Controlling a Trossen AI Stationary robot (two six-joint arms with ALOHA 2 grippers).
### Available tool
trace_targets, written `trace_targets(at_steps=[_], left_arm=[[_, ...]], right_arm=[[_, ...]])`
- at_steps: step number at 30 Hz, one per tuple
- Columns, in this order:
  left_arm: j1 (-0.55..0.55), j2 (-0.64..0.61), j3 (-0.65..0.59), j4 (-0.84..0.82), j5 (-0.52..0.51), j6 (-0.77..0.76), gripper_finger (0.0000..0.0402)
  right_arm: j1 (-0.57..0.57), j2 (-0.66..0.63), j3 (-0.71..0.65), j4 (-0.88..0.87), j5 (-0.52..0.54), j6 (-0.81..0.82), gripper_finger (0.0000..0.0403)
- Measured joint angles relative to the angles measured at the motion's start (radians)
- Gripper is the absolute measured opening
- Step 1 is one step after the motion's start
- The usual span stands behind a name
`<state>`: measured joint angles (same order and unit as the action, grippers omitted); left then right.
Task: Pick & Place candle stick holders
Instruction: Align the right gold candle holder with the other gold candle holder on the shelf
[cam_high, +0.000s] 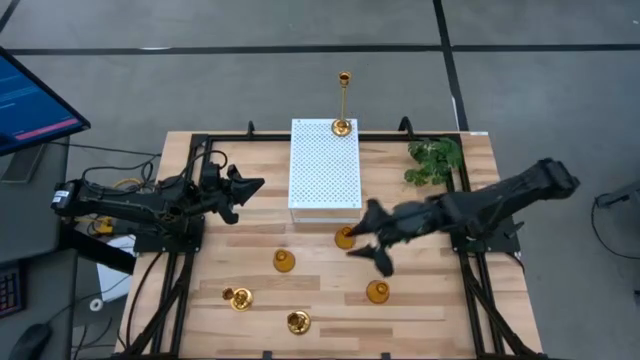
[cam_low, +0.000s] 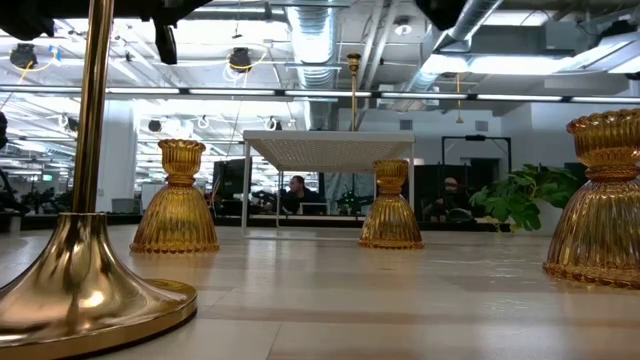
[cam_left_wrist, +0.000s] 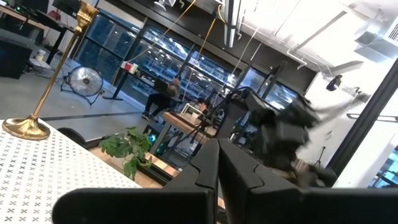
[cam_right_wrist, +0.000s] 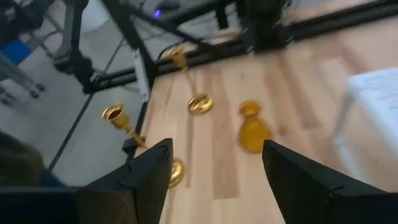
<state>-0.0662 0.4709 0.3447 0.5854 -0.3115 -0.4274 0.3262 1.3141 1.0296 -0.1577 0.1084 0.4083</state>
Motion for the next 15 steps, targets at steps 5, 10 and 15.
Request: trace_targets(at_steps=[5, 10, 15], left_arm=[[0.000, 0.000, 0.000, 0.000, 0.014, 0.000, 0.0008], [0.000, 0.000, 0.000, 0.000, 0.054, 0.000, 0.0008], [0.000, 0.000, 0.000, 0.000, 0.059, 0.000, 0.0008]], right_arm=[[0.074, 0.170, 0.059, 0.038, -0.004, 0.035, 0.0238], [0.122, 0.329, 0.141, 0.038, -0.004, 0.030, 0.0238], [0.138, 0.456, 0.202, 0.057, -0.032, 0.030, 0.0243]])
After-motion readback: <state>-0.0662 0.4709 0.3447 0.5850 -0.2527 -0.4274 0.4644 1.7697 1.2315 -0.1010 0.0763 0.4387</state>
